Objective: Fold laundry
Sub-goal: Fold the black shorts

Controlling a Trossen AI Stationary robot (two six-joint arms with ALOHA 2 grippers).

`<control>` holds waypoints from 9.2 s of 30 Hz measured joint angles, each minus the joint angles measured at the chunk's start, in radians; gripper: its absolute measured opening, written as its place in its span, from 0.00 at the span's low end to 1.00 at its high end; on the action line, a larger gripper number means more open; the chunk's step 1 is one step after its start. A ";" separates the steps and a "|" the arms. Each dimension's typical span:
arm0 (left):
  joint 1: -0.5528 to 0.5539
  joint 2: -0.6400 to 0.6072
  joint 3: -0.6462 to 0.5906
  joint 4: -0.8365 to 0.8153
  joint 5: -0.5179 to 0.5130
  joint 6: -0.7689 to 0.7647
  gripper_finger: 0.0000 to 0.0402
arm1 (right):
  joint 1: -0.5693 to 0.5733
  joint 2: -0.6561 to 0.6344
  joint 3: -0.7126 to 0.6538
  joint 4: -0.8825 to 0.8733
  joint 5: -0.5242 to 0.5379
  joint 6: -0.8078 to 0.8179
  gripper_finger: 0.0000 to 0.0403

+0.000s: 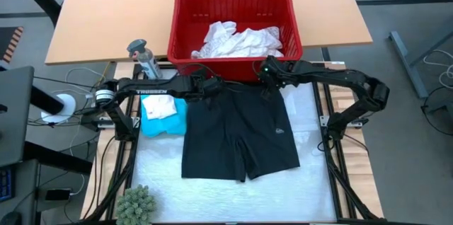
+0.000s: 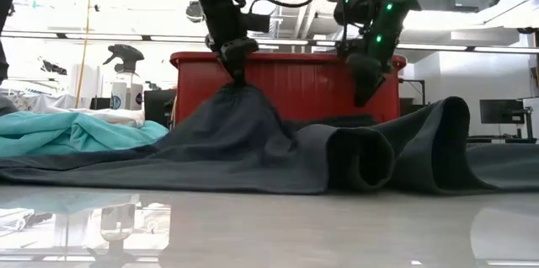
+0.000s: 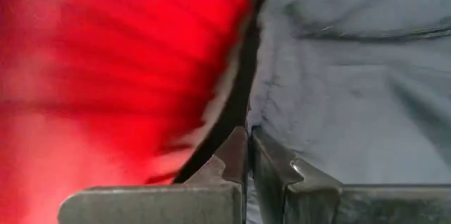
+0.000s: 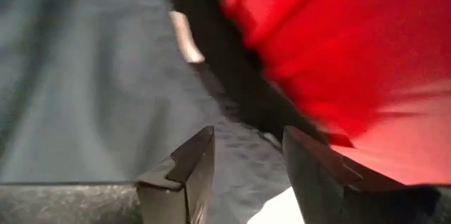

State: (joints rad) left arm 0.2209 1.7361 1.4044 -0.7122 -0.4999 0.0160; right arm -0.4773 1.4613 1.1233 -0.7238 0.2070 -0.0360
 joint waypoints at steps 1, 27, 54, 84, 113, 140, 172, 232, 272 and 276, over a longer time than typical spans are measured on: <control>0.004 0.005 -0.001 -0.001 -0.006 0.004 0.00 | 0.005 -0.008 0.000 0.005 -0.015 0.002 0.48; 0.050 0.036 0.000 0.034 0.058 0.235 0.40 | 0.047 0.017 -0.001 0.016 -0.026 0.006 0.55; -0.001 0.001 -0.002 0.086 0.042 0.058 0.52 | -0.125 -0.034 -0.001 0.057 -0.169 -0.067 0.45; -0.108 -0.003 -0.048 0.105 0.399 -0.129 0.52 | 0.105 -0.038 -0.042 -0.185 -0.541 -0.082 0.43; -0.457 0.013 -0.468 0.300 0.236 -0.817 0.52 | 0.205 -0.035 -0.464 0.181 -0.205 0.275 0.08; -0.420 -0.109 -0.280 0.279 -0.086 -0.421 0.51 | 0.350 -0.194 -0.235 0.186 -0.111 0.403 0.05; -0.149 -0.113 -0.658 0.555 0.034 -0.462 0.39 | 0.027 0.154 -0.230 0.434 -0.081 0.061 0.07; -0.987 -0.367 -0.479 0.344 0.214 -0.112 0.41 | 0.913 -0.167 -0.188 0.278 -0.462 0.474 0.22; -0.973 0.160 -0.322 0.551 0.332 0.450 0.45 | 1.001 -0.112 -0.186 0.292 -0.441 0.686 0.49; -0.965 0.164 -0.322 0.549 0.303 0.476 0.21 | 1.001 -0.112 -0.186 0.292 -0.441 0.704 0.48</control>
State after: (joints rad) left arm -0.7438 1.8998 1.0826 -0.1632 -0.1969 0.4922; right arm 0.5232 1.3492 0.9371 -0.4319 -0.2339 0.6683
